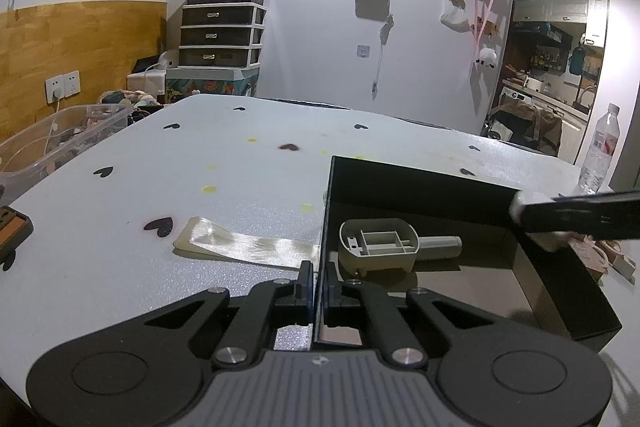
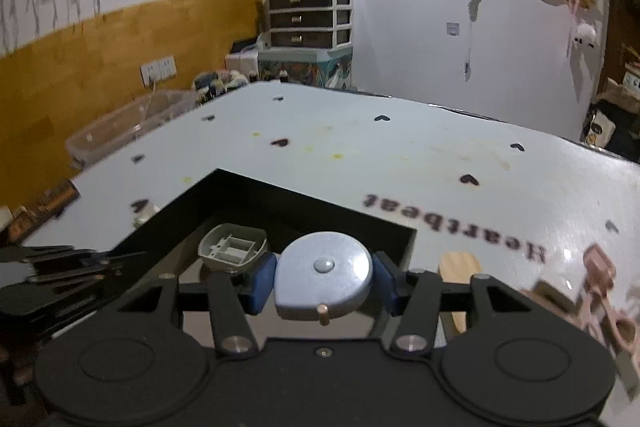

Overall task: Organize rigid objects
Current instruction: 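Carry the white tape measure into the black box and release it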

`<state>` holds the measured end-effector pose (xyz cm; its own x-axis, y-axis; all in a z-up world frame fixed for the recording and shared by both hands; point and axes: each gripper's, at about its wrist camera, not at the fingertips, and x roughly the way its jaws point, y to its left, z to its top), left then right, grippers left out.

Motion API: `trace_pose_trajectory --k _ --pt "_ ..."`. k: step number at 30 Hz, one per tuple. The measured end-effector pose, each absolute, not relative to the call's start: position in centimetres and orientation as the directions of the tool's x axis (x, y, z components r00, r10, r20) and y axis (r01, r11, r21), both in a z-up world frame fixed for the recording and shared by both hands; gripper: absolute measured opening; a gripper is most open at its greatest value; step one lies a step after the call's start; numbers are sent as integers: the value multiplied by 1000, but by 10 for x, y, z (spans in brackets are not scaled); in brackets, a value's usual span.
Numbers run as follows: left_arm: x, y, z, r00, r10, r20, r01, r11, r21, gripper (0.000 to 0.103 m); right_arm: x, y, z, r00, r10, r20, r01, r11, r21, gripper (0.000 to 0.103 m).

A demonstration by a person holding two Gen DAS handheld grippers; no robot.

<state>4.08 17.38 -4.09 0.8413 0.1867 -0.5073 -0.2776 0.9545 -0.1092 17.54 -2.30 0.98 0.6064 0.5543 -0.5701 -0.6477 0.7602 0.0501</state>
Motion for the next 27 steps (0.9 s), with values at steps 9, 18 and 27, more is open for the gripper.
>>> trace_pose_trajectory --k 9,18,27 --pt "42 173 -41 841 184 -509 -274 956 -106 3 198 6 -4 605 469 -643 -652 756 -62 54" --pt "42 173 -41 841 181 -509 -272 956 -108 4 201 9 -5 614 448 -649 -648 756 -91 61" --pt "43 174 -41 841 181 -510 -271 957 -106 4 195 -4 9 594 488 -639 -651 758 -26 67"
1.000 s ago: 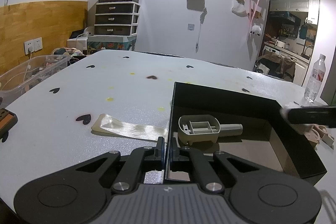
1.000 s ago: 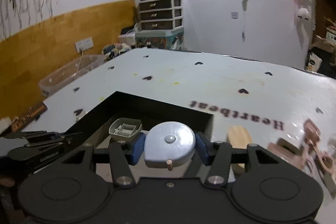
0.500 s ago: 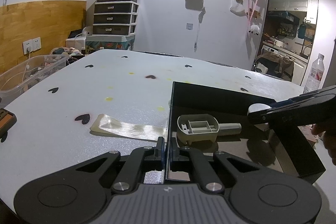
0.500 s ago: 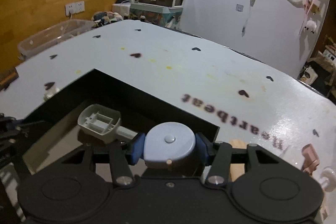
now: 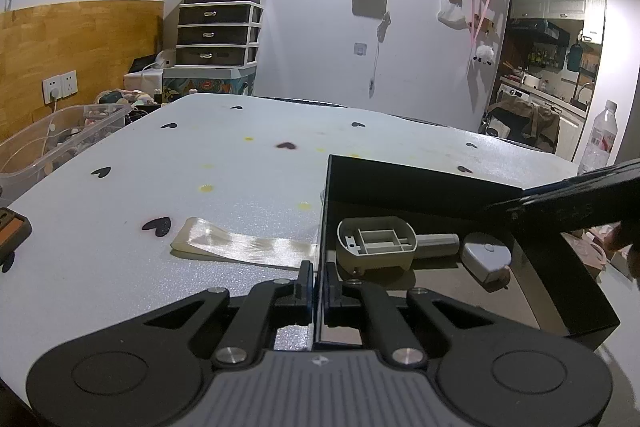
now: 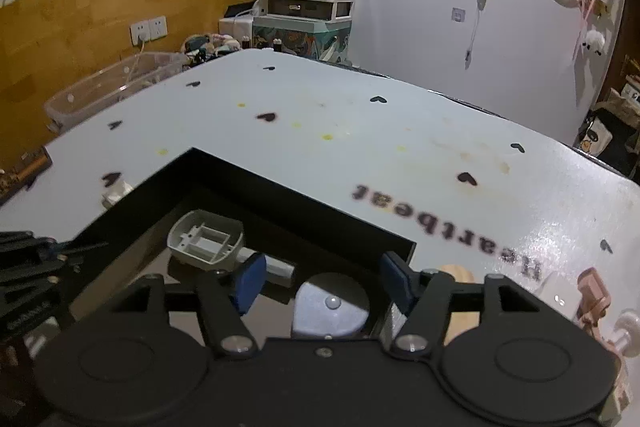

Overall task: Organize rigid objects
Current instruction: 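Carry the white tape measure into the black box and release it, then grasp the wooden oval block with the right gripper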

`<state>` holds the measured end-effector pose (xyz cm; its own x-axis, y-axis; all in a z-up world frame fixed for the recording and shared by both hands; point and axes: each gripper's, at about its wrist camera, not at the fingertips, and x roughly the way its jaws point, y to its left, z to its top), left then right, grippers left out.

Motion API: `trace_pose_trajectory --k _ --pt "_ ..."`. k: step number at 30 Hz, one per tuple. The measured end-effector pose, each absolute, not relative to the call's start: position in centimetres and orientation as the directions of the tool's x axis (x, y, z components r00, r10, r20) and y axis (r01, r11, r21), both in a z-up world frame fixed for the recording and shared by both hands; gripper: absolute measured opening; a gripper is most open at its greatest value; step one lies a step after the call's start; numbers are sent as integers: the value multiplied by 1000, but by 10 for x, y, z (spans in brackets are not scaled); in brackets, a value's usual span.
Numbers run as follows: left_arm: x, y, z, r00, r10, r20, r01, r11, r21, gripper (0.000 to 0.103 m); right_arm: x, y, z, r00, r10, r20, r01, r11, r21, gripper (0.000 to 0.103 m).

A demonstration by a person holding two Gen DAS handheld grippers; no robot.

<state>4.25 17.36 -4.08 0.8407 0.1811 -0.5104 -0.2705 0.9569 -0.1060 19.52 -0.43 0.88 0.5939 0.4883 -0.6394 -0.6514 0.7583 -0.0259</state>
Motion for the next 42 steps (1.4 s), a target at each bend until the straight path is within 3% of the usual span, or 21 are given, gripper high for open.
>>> trace_pose_trajectory --k 4,15,24,32,42 --pt "43 173 -41 841 181 -510 -270 957 -106 4 189 -13 14 594 503 -628 -651 759 -7 75" --pt "43 174 -41 840 182 -511 -271 957 -105 4 166 -43 23 599 541 -590 -645 763 45 84" --pt "43 174 -41 840 181 -511 -270 957 -105 4 141 -78 24 650 546 -529 -609 790 67 101" --pt "43 173 -42 839 181 -513 -262 961 -91 3 102 -140 13 749 465 -471 -489 868 80 103" --pt "41 176 -43 847 171 -503 -254 962 -100 3 116 -195 -13 805 345 -482 -319 938 139 102"
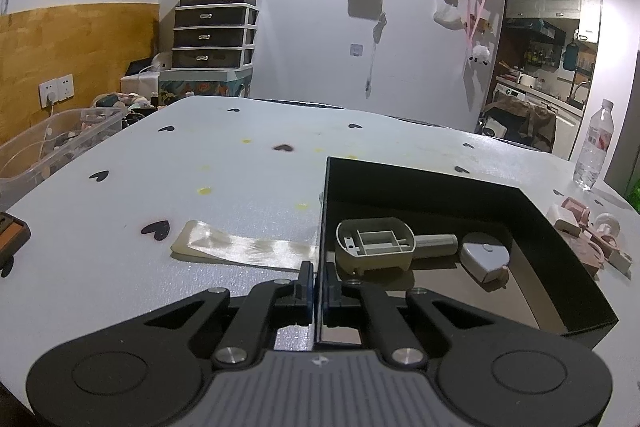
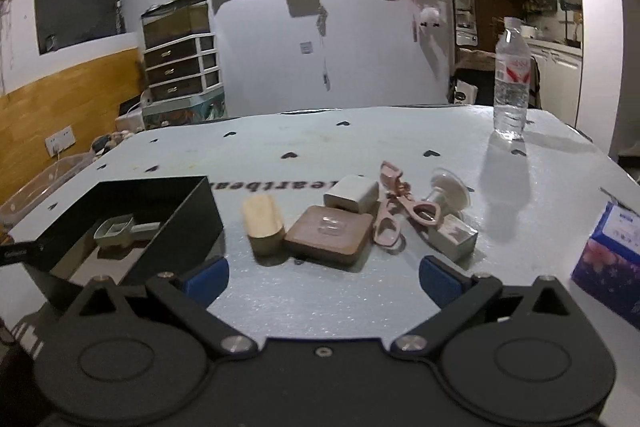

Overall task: Organize rigid objects
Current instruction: 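Grasp the wooden oval block with the right gripper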

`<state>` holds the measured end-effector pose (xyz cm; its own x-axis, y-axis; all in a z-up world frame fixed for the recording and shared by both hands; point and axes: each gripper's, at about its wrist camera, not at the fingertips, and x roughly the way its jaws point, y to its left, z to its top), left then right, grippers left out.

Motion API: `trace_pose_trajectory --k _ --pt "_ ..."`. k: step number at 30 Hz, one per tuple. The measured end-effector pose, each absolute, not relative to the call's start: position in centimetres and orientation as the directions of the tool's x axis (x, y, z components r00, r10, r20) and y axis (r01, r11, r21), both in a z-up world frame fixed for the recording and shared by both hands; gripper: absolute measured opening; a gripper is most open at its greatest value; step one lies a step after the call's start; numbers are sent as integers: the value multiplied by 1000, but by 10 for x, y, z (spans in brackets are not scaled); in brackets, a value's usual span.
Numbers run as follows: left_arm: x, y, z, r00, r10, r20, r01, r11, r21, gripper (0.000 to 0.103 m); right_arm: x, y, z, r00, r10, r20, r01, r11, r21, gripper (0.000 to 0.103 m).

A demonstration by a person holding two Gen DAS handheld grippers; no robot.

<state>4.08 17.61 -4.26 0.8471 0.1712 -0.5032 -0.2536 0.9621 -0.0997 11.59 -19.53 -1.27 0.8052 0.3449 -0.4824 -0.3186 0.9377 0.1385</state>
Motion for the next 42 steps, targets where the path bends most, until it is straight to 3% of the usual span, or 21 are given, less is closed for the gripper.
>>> trace_pose_trajectory --k 10,32,42 --pt "38 178 -41 850 160 -502 -240 966 -99 4 150 -155 -29 741 431 -515 -429 894 131 97" --pt "39 176 -39 846 172 -505 -249 965 -88 3 230 -95 -38 642 466 -609 -571 820 25 60" --pt "40 174 -40 845 177 -505 -250 965 -81 3 252 -79 -44 610 451 -651 -594 804 1 51"
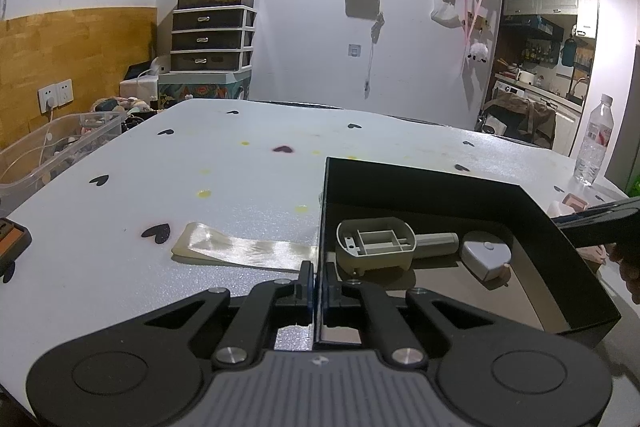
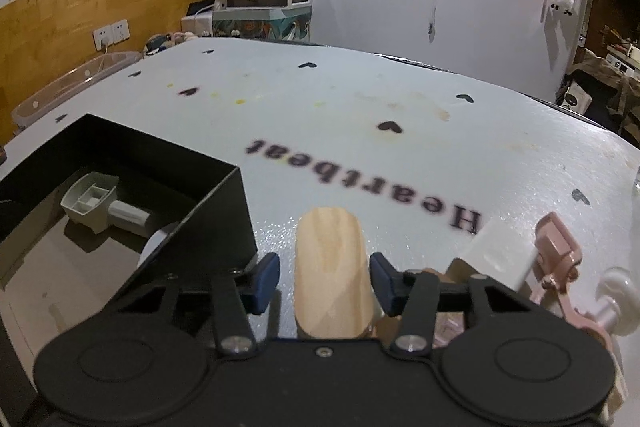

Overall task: Organize rigid objects
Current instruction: 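Grasp the wooden oval block with the right gripper, then carry the wooden block into the black box and release it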

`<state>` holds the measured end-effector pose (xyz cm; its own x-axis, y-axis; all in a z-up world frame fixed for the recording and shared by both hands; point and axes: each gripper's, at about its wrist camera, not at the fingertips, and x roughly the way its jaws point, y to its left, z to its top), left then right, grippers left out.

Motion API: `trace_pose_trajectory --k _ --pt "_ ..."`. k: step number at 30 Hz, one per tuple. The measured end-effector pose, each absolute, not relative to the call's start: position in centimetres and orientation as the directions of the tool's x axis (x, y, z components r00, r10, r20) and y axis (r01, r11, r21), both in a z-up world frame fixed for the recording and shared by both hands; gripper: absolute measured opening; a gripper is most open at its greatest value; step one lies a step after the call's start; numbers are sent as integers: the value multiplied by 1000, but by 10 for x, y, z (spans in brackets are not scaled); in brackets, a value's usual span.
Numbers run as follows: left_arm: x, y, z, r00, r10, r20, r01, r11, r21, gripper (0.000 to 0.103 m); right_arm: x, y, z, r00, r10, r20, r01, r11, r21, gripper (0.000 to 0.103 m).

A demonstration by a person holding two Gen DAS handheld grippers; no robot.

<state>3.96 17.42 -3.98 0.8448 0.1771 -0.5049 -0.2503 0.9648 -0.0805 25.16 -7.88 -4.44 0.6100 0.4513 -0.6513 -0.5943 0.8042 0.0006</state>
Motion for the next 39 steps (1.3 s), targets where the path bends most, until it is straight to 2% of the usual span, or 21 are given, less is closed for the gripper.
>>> trace_pose_trajectory --k 3,8,21,33,39 --pt "40 174 -40 845 177 -505 -250 965 -80 3 256 -75 -46 607 444 -659 -595 804 -7 51" --pt "40 174 -39 843 177 -508 -249 965 -77 3 262 -72 -50 602 428 -675 -590 807 -15 41" --pt "41 173 -39 842 180 -509 -249 966 -70 3 252 -90 -42 596 436 -674 -543 837 62 40" --pt "41 174 -39 842 181 -508 -251 965 -73 3 212 -118 6 653 501 -569 -546 831 104 40" --pt "40 173 -39 842 180 -508 -251 965 -75 3 195 -104 32 627 572 -529 -596 789 146 40"
